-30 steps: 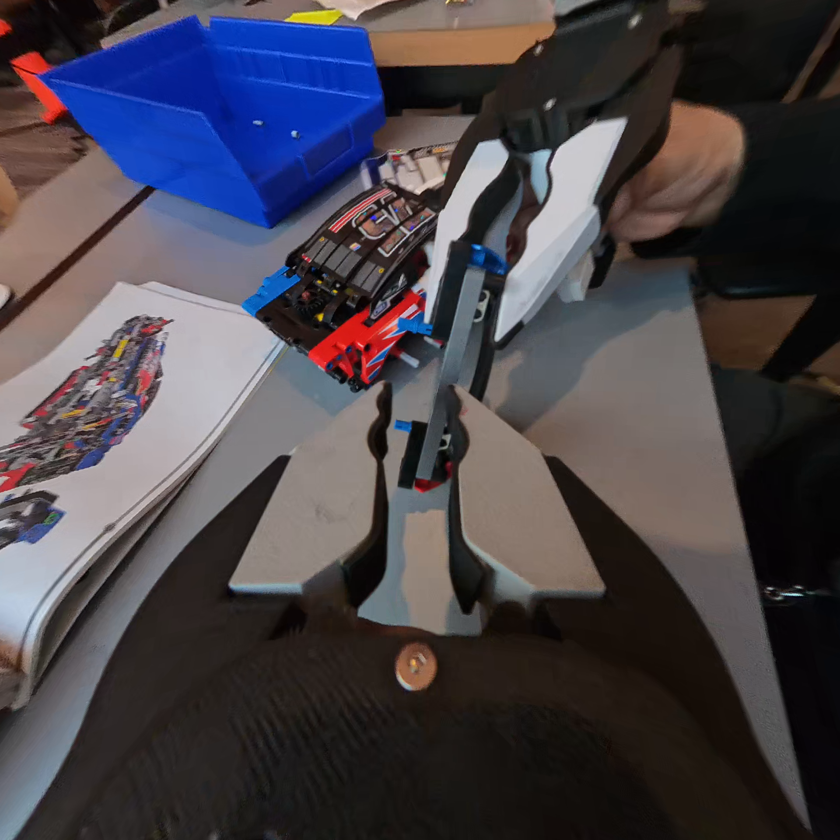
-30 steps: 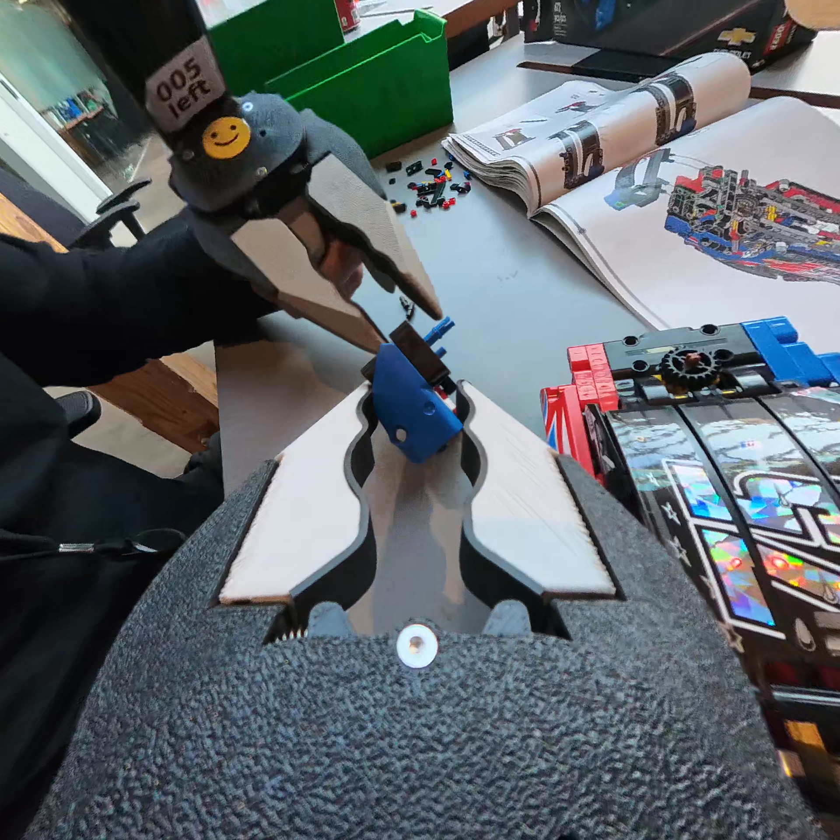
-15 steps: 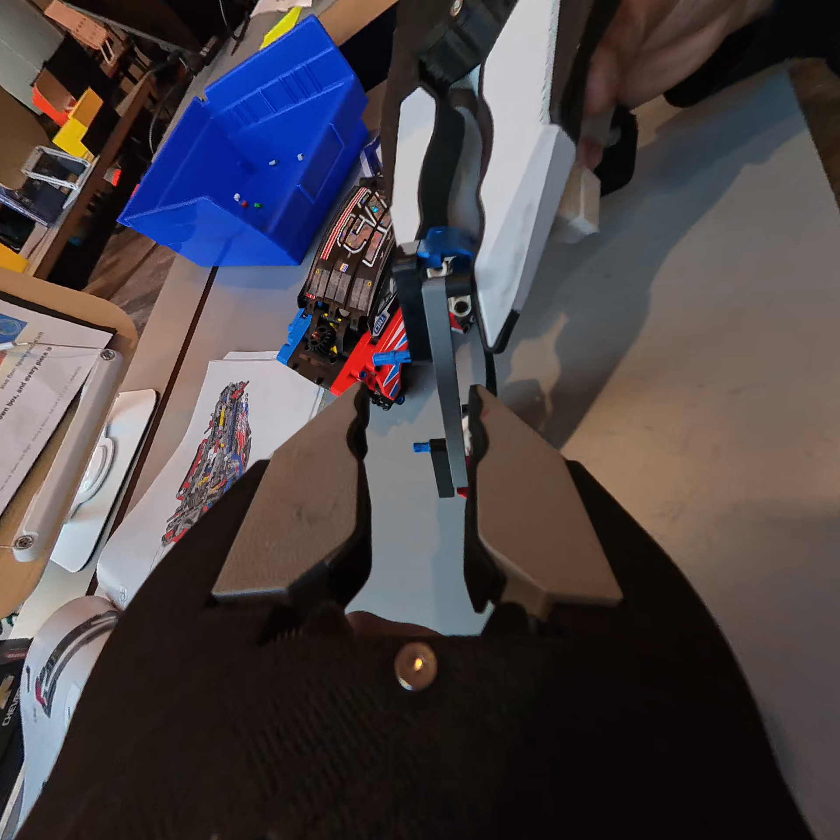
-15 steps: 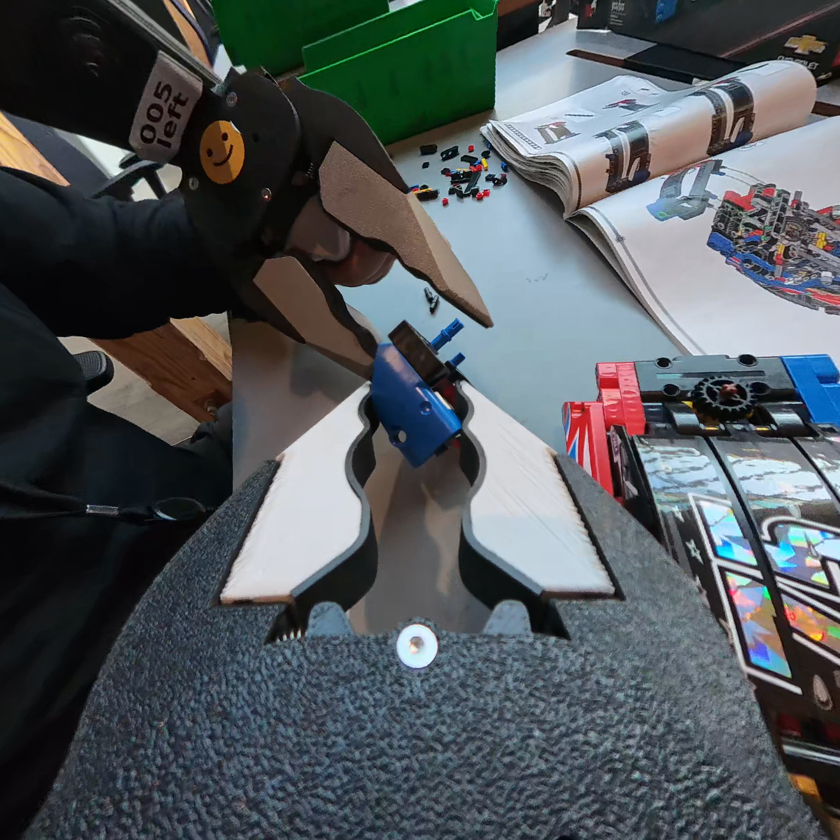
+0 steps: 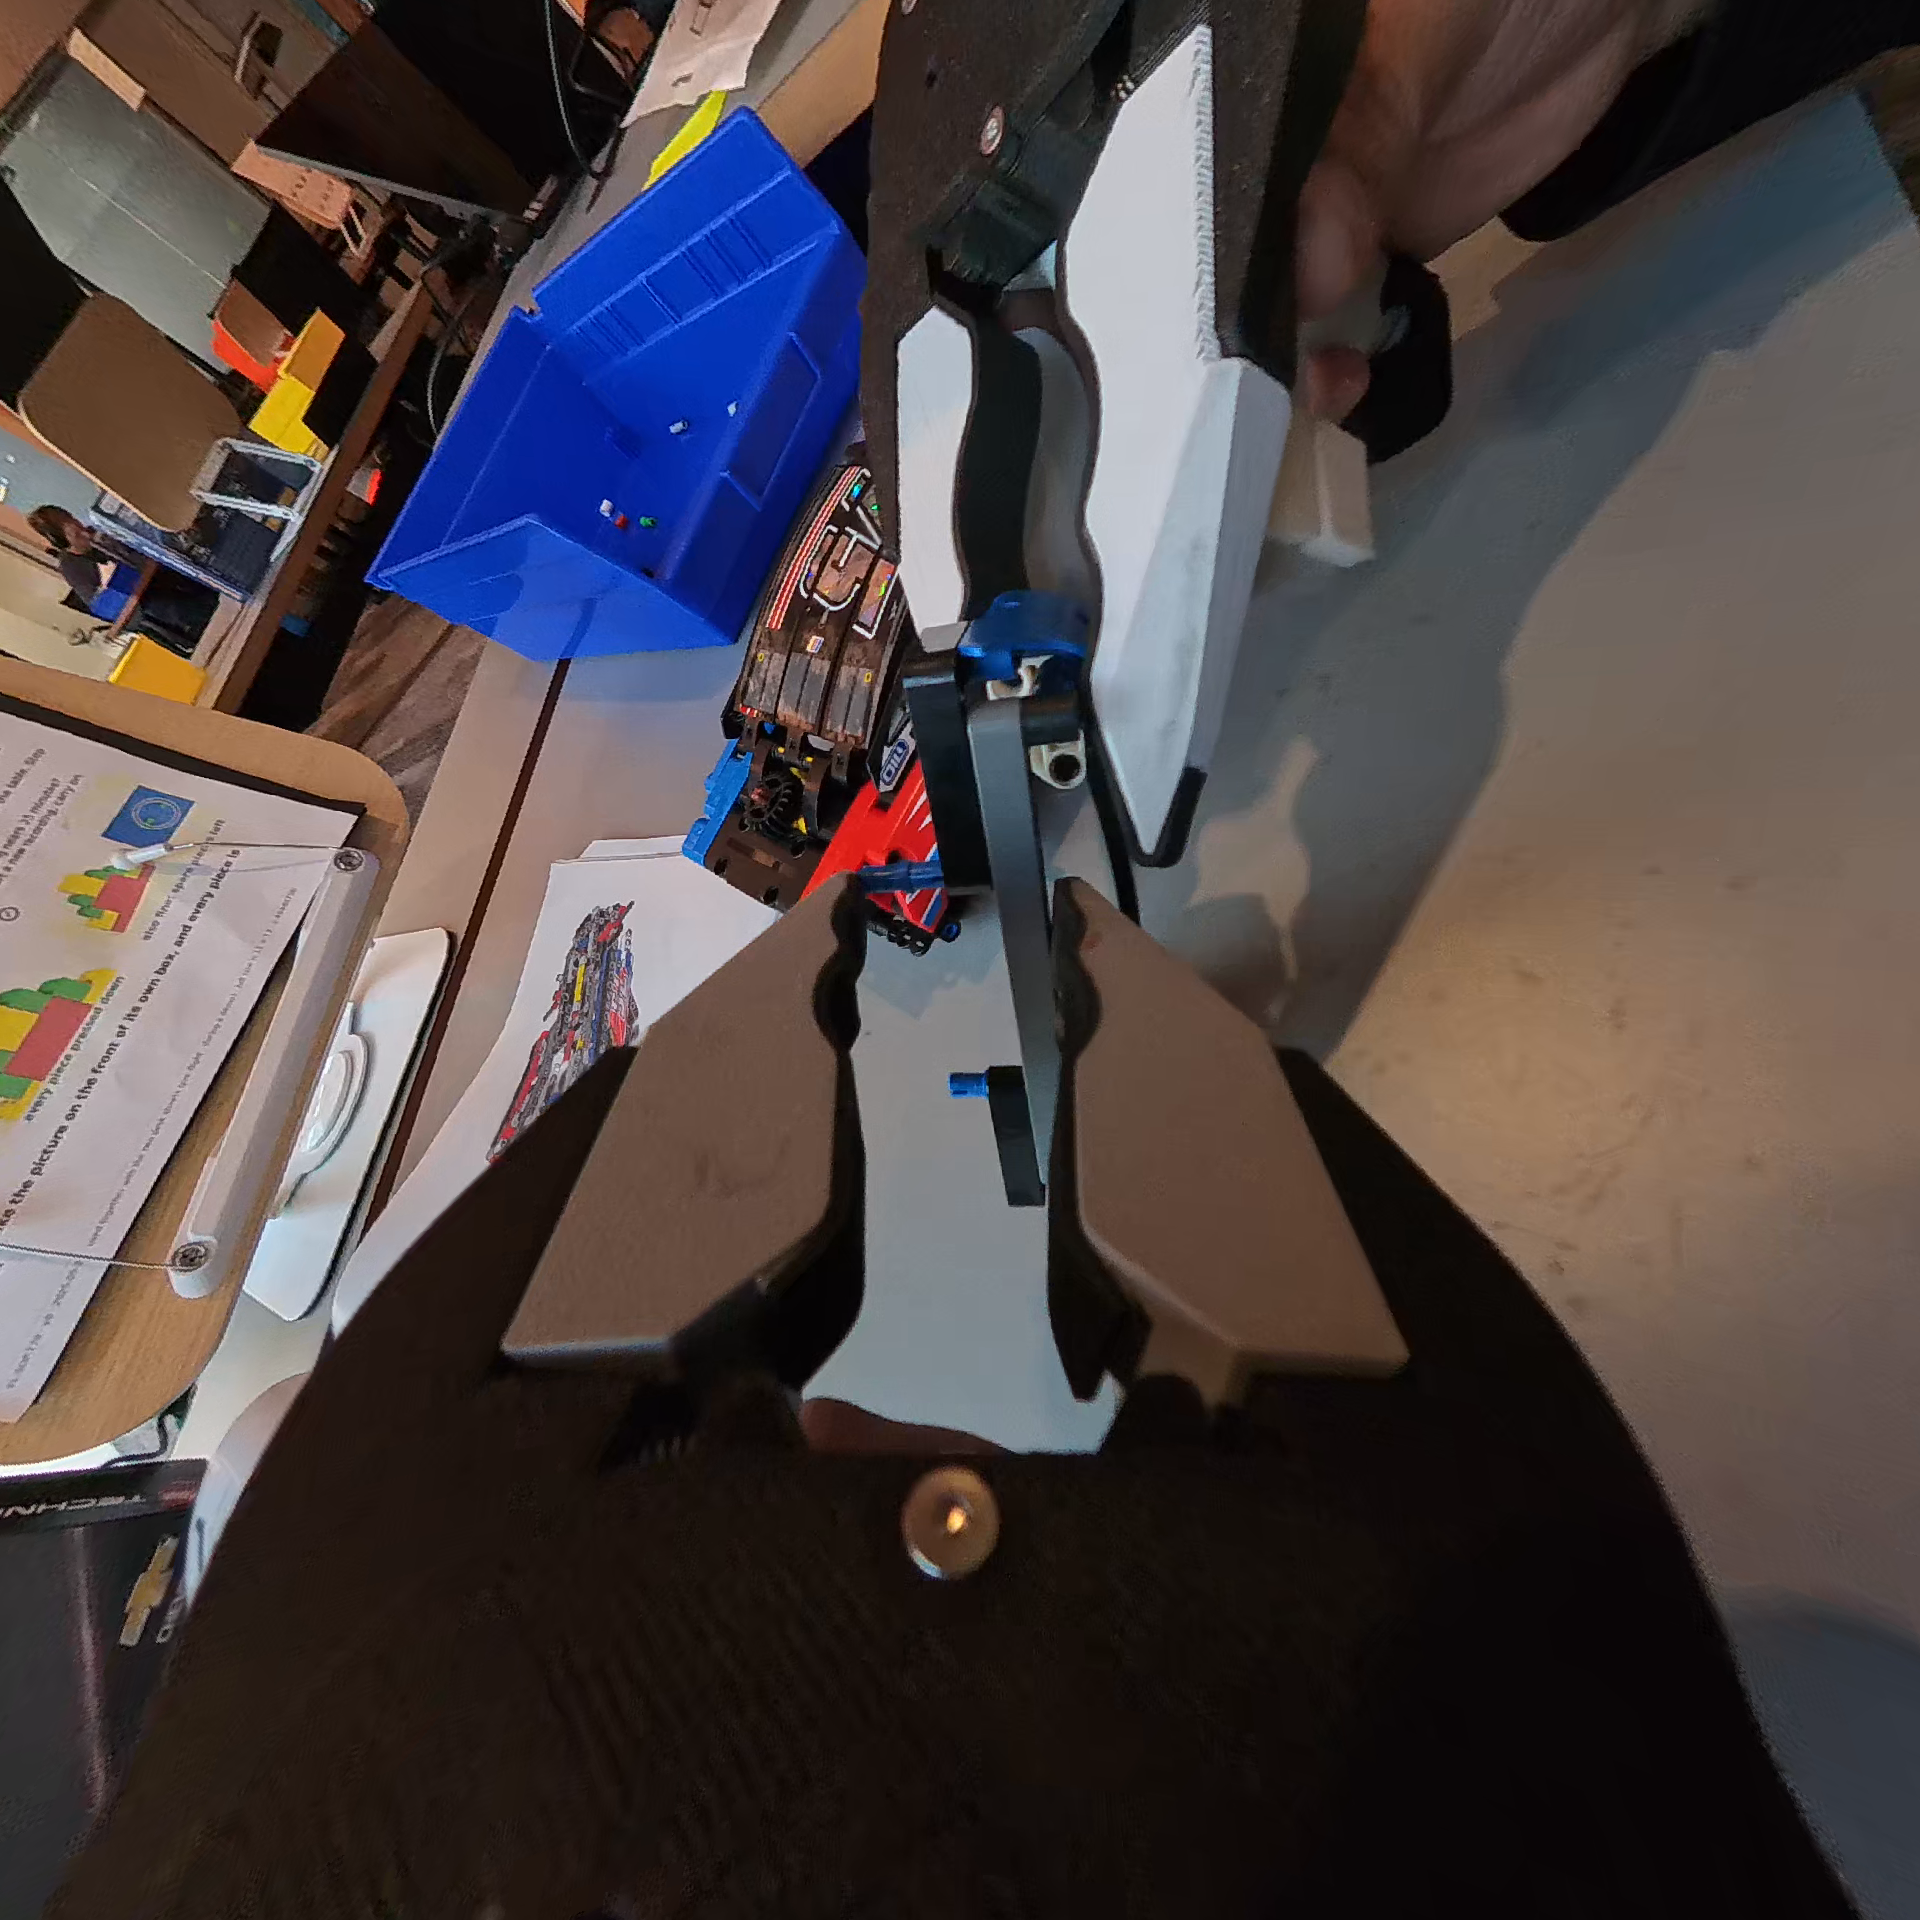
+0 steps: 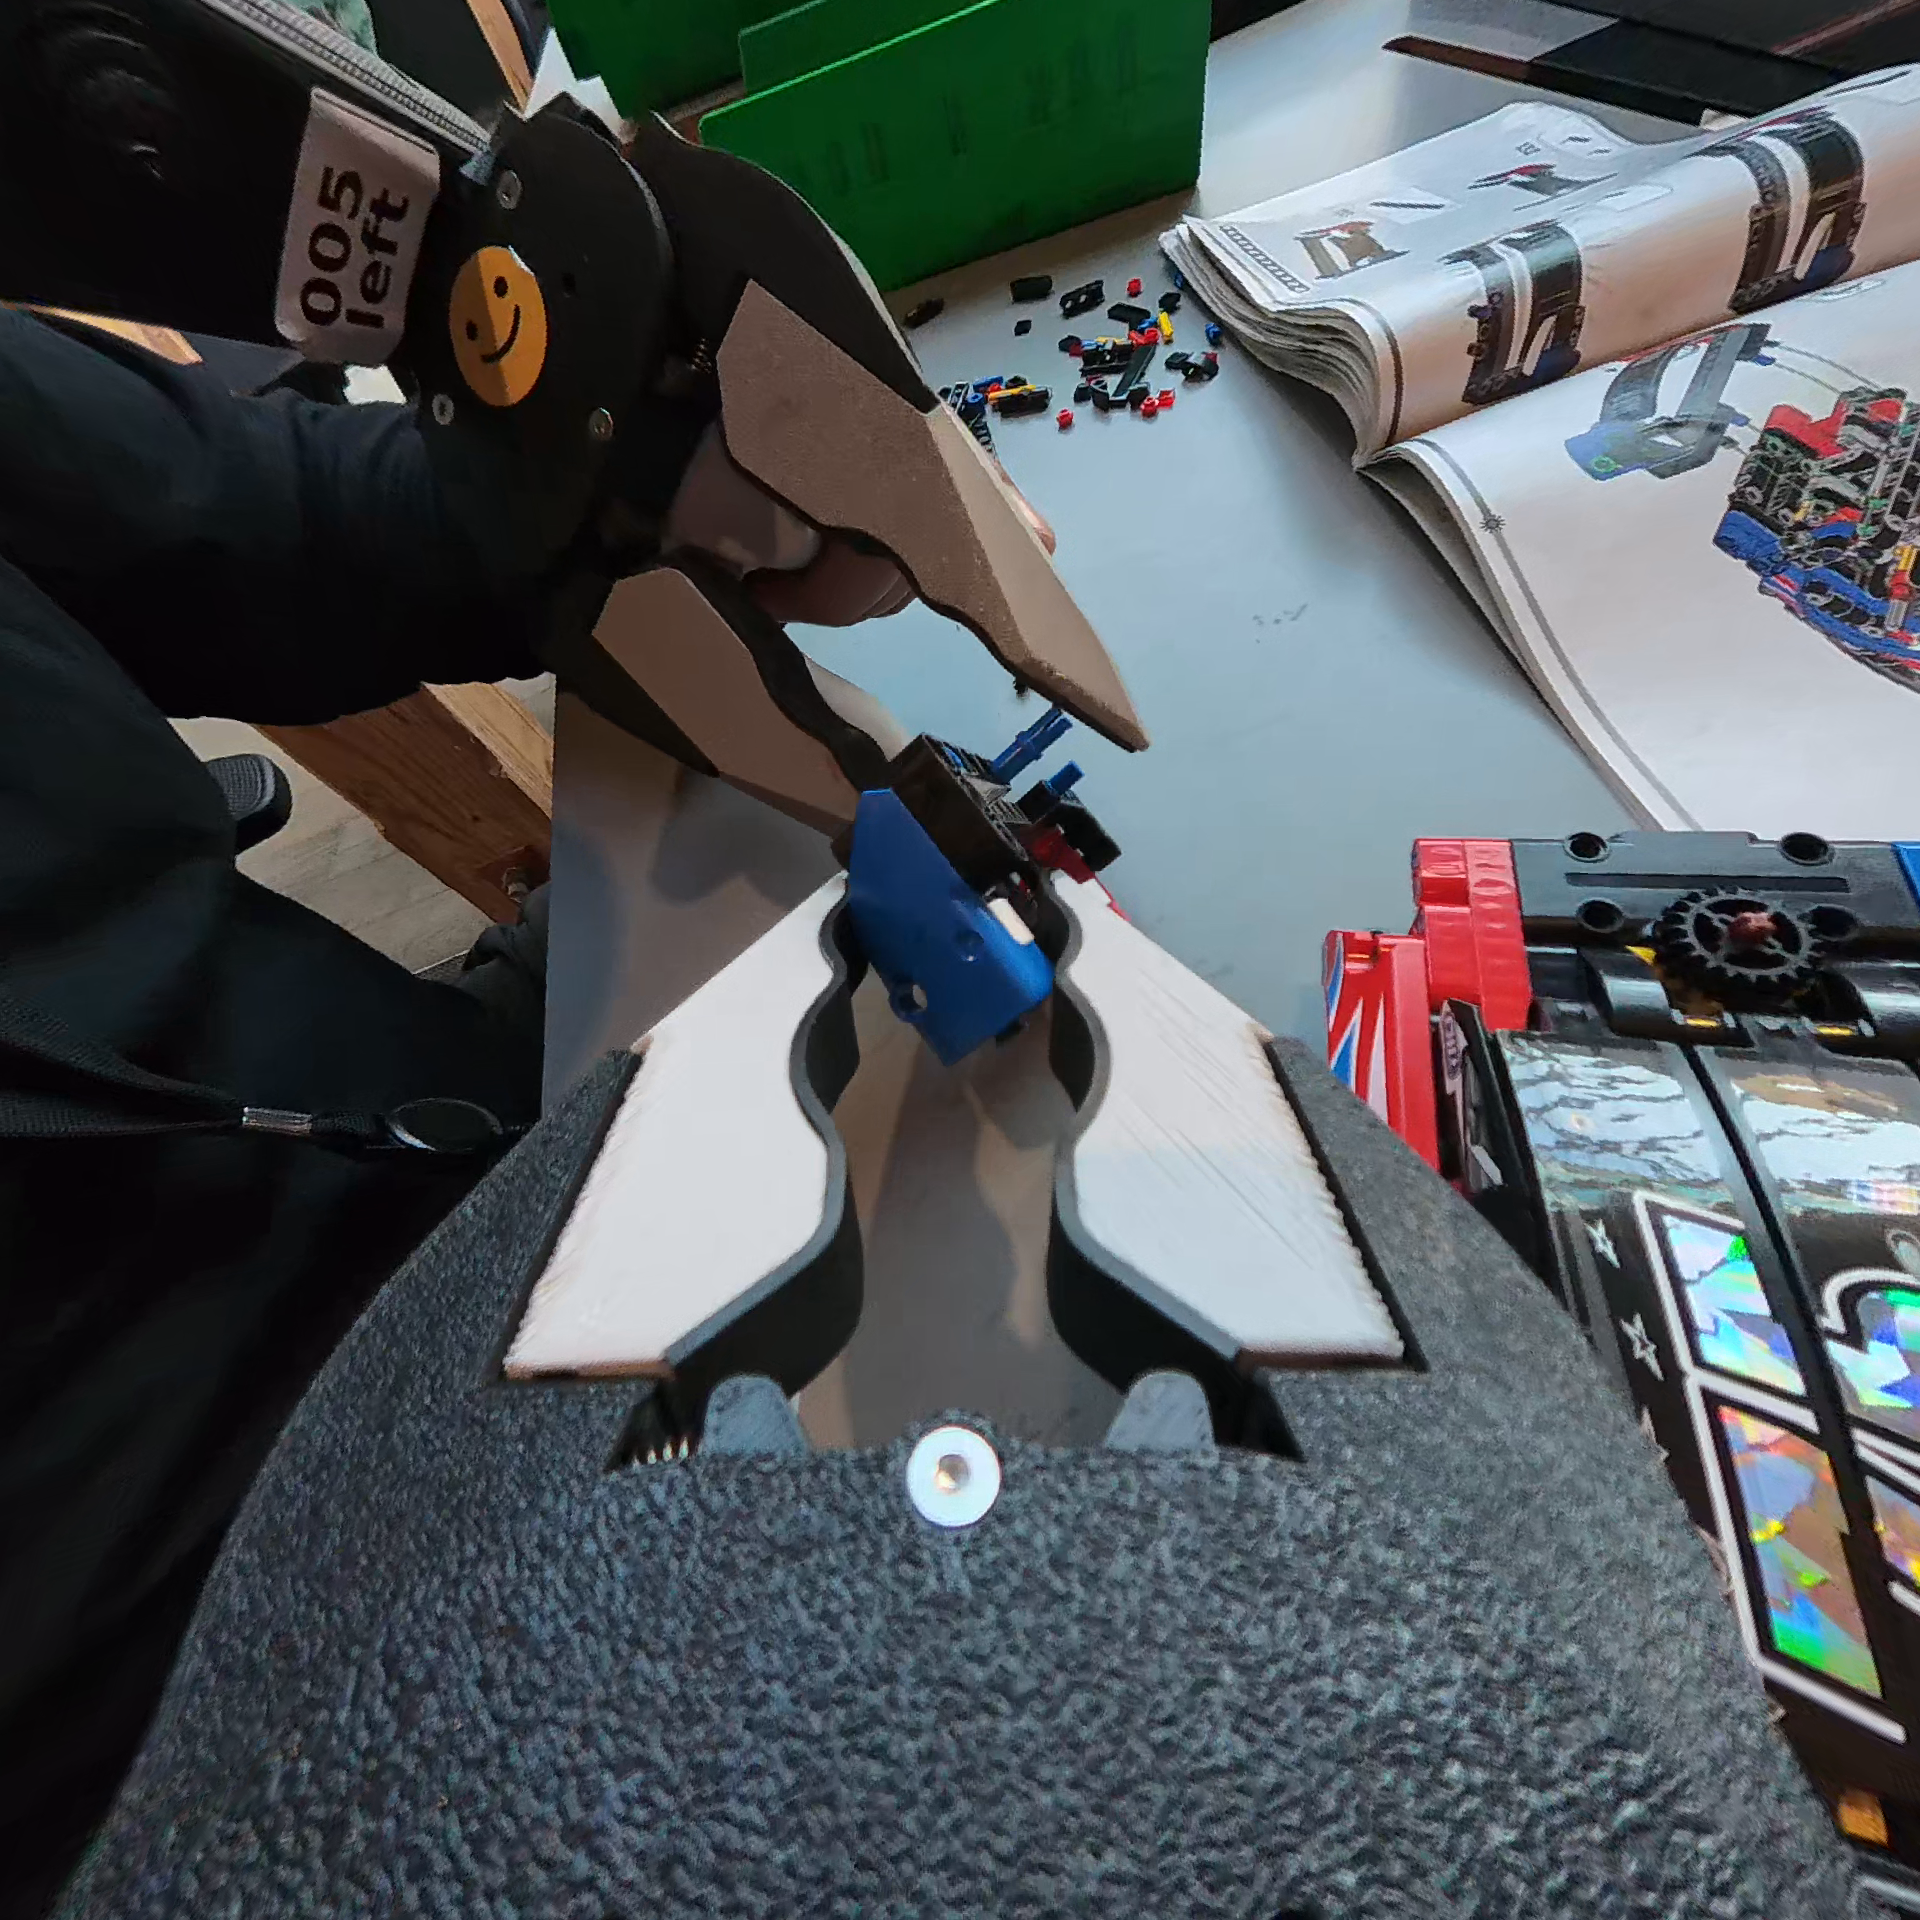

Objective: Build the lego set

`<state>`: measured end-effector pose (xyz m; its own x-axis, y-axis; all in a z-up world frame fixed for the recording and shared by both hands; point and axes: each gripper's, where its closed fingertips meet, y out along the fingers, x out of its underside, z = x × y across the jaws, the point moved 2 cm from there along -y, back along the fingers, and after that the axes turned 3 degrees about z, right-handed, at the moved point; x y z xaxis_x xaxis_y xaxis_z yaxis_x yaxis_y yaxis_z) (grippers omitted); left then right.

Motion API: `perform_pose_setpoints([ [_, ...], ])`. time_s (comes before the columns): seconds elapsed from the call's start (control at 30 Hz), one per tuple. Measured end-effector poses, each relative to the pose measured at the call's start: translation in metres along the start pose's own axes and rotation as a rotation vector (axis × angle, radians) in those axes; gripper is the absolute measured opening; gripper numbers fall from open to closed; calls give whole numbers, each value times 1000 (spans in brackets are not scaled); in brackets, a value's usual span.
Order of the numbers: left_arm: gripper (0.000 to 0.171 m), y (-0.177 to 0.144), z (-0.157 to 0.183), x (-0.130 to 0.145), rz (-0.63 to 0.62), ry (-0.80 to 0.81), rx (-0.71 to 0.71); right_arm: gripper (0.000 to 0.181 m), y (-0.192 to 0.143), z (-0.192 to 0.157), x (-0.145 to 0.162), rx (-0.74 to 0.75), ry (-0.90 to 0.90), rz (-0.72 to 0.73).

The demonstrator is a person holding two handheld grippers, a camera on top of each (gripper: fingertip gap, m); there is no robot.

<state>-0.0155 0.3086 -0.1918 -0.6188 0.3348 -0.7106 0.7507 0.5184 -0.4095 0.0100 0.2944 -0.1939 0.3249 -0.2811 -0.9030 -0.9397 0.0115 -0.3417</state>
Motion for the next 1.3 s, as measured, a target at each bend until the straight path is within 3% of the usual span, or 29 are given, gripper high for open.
perform_pose_setpoints([
  [0.5,30,-5,-3,-4,29,23,-18,32,0,-1,0,-46,35,8],
  [0.63,21,-2,3,1,-10,50,-8,32,4,2,8,-48,66,-23],
  [0.83,20,1,5,6,-23,55,-2,32,8,5,15,-6,-7,-70],
  [1.07,23,4,-3,5,4,-82,20,32,3,11,2,-48,117,27],
  [1.13,13,4,-2,5,13,-78,23,32,3,10,3,-50,114,21],
  [1.23,38,1,-2,17,-57,-47,14,32,4,3,6,-54,41,10],
  [1.3,35,-5,2,22,-69,-61,57,32,7,-1,11,-40,-36,-19],
])
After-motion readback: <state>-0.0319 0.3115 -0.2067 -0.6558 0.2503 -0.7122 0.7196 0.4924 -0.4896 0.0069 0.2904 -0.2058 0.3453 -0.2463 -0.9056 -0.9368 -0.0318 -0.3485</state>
